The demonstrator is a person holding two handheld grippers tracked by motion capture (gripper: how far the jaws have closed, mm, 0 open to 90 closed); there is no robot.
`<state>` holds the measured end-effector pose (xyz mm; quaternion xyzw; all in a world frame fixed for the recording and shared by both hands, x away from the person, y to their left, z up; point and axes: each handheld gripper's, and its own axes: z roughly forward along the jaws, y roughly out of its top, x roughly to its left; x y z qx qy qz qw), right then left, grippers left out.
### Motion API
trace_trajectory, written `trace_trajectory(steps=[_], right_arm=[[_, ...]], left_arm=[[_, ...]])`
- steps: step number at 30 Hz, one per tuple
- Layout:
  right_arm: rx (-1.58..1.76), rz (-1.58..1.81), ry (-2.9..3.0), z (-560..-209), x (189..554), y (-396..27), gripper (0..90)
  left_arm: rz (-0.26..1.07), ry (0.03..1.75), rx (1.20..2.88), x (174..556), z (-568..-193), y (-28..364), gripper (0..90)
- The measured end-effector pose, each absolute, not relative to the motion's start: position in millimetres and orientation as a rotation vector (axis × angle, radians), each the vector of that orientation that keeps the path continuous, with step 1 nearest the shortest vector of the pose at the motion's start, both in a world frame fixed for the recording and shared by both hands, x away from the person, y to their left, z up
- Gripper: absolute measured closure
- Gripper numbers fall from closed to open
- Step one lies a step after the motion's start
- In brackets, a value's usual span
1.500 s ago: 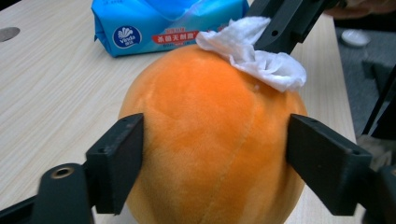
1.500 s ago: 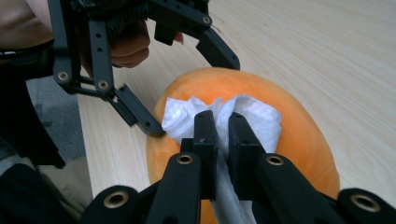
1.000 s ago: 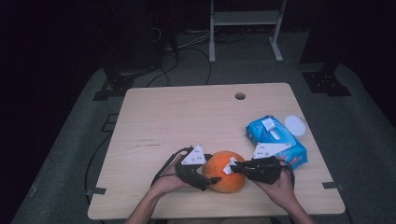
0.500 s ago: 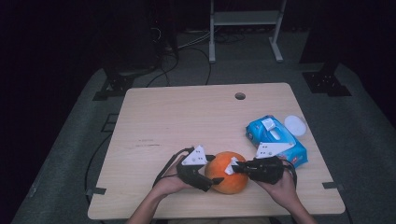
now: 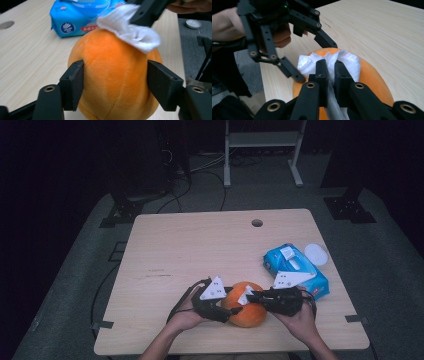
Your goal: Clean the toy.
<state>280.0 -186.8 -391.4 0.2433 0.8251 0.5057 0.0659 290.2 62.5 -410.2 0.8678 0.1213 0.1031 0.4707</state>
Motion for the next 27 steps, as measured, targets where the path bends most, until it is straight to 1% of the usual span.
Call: trace_trajectory(steps=[2, 3, 4, 5, 6, 7, 8, 9, 10, 12, 13, 14, 17, 19, 20, 22, 23, 25, 26, 27], right_arm=[[0.753, 1.510, 2.520, -397.0, 282.2, -193.2, 82.7], [0.757, 1.500, 2.530, -399.8, 282.5, -195.5, 82.7], [0.757, 1.500, 2.530, -399.8, 282.5, -195.5, 82.7], [0.768, 1.494, 2.531, -402.0, 282.2, -197.6, 82.7], [0.773, 1.489, 2.534, -403.7, 281.9, -199.7, 82.7], [0.779, 1.488, 2.538, -404.1, 281.5, -200.7, 82.7], [0.777, 1.478, 2.540, -405.0, 281.8, -200.6, 82.7], [0.777, 1.478, 2.540, -405.0, 281.8, -200.6, 82.7], [0.778, 1.478, 2.540, -405.1, 282.3, -200.3, 82.6], [0.785, 1.483, 2.516, -403.9, 282.8, -198.5, 82.5], [0.770, 1.513, 2.481, -398.2, 281.6, -195.3, 82.6], [0.759, 1.513, 2.470, -396.0, 280.7, -194.0, 82.6], [0.744, 1.504, 2.463, -392.3, 279.9, -194.1, 82.5], [0.774, 1.535, 2.459, -394.1, 281.8, -203.3, 82.5], [0.780, 1.532, 2.469, -395.2, 282.0, -205.2, 82.5], [0.788, 1.494, 2.502, -399.8, 281.5, -207.5, 82.5], [0.788, 1.494, 2.502, -399.8, 281.5, -207.5, 82.5], [0.797, 1.451, 2.565, -408.5, 282.4, -208.4, 82.5], [0.802, 1.447, 2.573, -409.4, 282.4, -208.1, 82.5], [0.802, 1.447, 2.573, -409.4, 282.4, -208.1, 82.5]], left_arm=[[0.215, 0.287, 2.102, 292.0, -410.9, 64.8, 25.0], [0.195, 0.304, 2.083, 294.1, -411.9, 66.0, 19.3], [0.185, 0.331, 2.074, 297.2, -413.3, 66.9, 19.3], [0.186, 0.370, 2.079, 300.9, -416.5, 67.9, 13.2], [0.180, 0.402, 2.086, 304.0, -420.5, 68.1, 9.3], [0.142, 0.436, 2.084, 306.8, -424.8, 68.4, 7.8], [0.076, 0.459, 2.068, 309.8, -431.4, 68.6, 11.7], [0.076, 0.459, 2.068, 309.8, -431.4, 68.6, 17.3], [0.089, 0.447, 2.064, 308.9, -432.4, 68.8, 17.3], [0.135, 0.416, 2.060, 305.5, -427.0, 68.8, 27.1], [0.186, 0.376, 2.061, 301.8, -420.6, 67.5, 32.3], [0.186, 0.376, 2.061, 301.8, -420.6, 67.5, 33.5], [0.260, 0.328, 2.069, 294.9, -411.6, 67.0, 35.0], [0.253, 0.309, 2.060, 291.9, -407.3, 66.7, 35.4], [0.250, 0.294, 2.067, 291.6, -407.3, 66.1, 34.0], [0.230, 0.306, 2.048, 294.7, -410.7, 66.9, 26.6], [0.230, 0.306, 2.048, 294.7, -410.7, 66.9, 20.6], [0.205, 0.418, 2.059, 305.0, -418.1, 71.3, 9.6], [0.154, 0.451, 2.049, 308.1, -422.0, 72.7, 9.1], [0.154, 0.451, 2.049, 308.1, -422.0, 72.7, 9.2]])
